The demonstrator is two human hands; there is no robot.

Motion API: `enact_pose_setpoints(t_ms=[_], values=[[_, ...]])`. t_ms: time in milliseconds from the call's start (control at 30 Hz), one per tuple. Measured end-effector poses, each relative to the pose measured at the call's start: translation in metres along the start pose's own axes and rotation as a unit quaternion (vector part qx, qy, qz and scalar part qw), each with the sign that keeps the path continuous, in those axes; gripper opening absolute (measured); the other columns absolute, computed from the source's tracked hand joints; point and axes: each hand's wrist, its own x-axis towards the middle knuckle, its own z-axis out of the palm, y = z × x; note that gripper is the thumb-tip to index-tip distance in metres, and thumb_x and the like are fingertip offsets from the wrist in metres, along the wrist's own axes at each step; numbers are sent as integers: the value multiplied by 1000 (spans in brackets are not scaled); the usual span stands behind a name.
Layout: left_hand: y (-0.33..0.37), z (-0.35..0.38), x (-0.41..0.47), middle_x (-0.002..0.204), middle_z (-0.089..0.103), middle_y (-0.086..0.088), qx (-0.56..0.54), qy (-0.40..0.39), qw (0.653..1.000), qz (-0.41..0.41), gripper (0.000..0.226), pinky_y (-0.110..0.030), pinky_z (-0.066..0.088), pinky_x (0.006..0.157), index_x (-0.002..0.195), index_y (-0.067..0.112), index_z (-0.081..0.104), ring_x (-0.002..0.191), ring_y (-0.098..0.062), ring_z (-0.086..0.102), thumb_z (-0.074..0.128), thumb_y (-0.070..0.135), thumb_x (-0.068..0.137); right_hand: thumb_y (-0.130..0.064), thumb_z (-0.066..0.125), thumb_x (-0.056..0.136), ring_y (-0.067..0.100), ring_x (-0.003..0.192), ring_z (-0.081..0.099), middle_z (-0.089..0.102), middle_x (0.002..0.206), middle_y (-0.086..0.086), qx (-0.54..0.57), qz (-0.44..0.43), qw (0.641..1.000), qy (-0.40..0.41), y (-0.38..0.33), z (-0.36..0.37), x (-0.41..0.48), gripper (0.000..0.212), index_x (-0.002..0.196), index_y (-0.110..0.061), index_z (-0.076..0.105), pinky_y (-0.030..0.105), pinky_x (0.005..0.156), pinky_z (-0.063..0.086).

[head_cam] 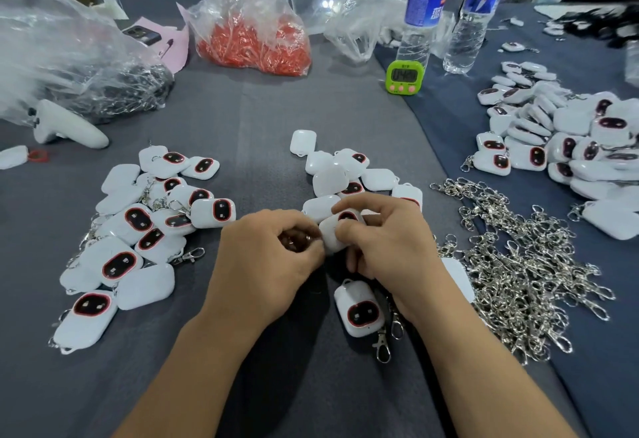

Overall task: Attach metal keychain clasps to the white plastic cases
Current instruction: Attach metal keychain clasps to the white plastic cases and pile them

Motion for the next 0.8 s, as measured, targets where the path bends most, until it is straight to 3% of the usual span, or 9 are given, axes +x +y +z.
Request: enact_pose_setpoints(t_ms=[167,300,433,533,700,800], values=[[1,-5,4,78,74,23,-128,-24,991,-8,25,-10,50,63,87,42,78,72,-2,69,87,21,76,2,60,90,18,38,46,59,59,16,153,63,986,-24,-7,-6,3,16,93,-8,72,20,35,28],[4,-2,6,75,74,23,-175,-31,984,-27,25,-5,48,65,76,44,77,71,6,70,85,20,77,3,56,93,19,40,47,64,77,22,192,82,978,-30,-11,-7,2,17,98,-3,71,20,35,28],[4,-3,7,70,74,16,-186,-46,981,-38,20,-9,50,62,76,41,78,65,-1,69,86,23,75,4,55,93,19,40,47,64,74,19,202,70,976,-36,-12,-6,0,19,98,-5,71,21,35,28],[5,-5,7,70,74,18,-169,-50,983,-42,27,-9,50,62,73,49,76,69,-5,71,87,24,75,4,55,93,21,40,45,63,69,16,199,46,978,-30,-11,-4,-1,19,96,-7,71,21,36,28],[0,-9,6,69,72,20,-89,-72,993,-27,17,-13,47,59,72,42,77,63,-4,67,85,28,78,6,56,91,20,38,43,59,59,14,172,-2,985,-16,-9,4,-3,24,92,-11,72,20,35,29],[-2,-12,4,67,68,16,7,-22,999,38,10,-17,43,62,79,35,79,66,-8,61,85,27,78,6,57,91,15,36,43,59,57,8,164,-18,986,-7,-9,12,-5,26,89,-15,73,19,36,33]])
